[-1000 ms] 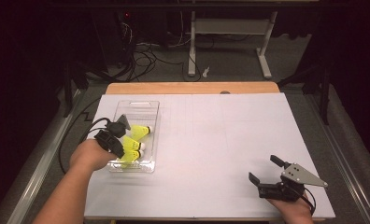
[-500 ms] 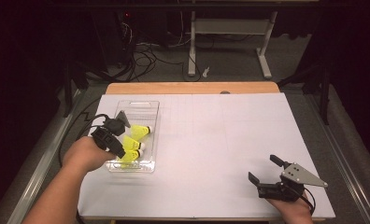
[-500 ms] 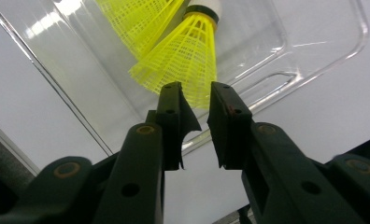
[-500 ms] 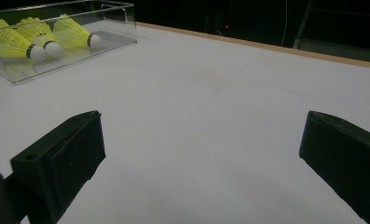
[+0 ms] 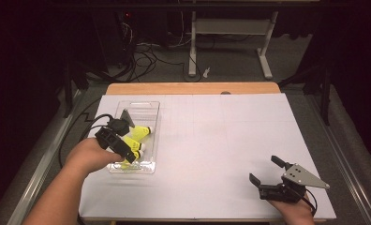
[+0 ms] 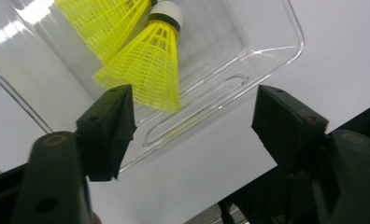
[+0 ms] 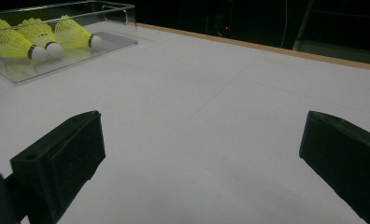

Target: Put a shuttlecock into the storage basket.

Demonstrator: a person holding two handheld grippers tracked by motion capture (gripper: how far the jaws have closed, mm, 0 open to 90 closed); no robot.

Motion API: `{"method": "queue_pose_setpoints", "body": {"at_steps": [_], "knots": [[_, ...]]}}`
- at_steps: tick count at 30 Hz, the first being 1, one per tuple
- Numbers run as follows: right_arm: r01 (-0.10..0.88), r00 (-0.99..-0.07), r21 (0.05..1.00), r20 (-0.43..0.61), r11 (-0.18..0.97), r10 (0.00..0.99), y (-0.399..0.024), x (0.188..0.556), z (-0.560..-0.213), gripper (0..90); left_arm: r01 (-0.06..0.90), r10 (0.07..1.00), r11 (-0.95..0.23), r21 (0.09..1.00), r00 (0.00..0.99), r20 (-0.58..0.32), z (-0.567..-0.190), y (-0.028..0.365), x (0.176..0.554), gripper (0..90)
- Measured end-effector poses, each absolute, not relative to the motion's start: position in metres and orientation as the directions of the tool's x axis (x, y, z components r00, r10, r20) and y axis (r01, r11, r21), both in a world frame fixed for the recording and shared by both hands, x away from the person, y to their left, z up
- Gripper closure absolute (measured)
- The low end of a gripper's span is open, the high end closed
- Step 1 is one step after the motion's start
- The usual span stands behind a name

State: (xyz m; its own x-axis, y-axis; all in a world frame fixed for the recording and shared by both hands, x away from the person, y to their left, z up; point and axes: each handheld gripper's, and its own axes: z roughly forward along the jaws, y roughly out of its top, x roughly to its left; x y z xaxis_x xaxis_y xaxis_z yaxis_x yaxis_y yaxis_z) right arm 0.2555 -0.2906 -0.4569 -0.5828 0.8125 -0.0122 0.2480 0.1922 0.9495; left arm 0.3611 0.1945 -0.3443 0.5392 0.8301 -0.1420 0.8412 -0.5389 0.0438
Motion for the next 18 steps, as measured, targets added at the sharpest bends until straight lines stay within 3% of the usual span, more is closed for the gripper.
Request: {"method": "queue_pose_setpoints", "body": {"at_steps": [7, 18], "knots": [[0.250, -0.582, 0.949, -0.011, 0.192, 0.813, -0.290, 0.255, -0.457, 0.9, 0.838, 0.823, -0.544, 0.043, 0.543, -0.168, -0.350, 0.189, 0.362, 1.7], [0.251, -0.582, 0.948, -0.014, 0.196, 0.813, -0.290, 0.255, -0.458, 0.9, 0.858, 0.844, -0.504, 0.099, 0.513, -0.156, -0.357, 0.196, 0.363, 0.3]]}}
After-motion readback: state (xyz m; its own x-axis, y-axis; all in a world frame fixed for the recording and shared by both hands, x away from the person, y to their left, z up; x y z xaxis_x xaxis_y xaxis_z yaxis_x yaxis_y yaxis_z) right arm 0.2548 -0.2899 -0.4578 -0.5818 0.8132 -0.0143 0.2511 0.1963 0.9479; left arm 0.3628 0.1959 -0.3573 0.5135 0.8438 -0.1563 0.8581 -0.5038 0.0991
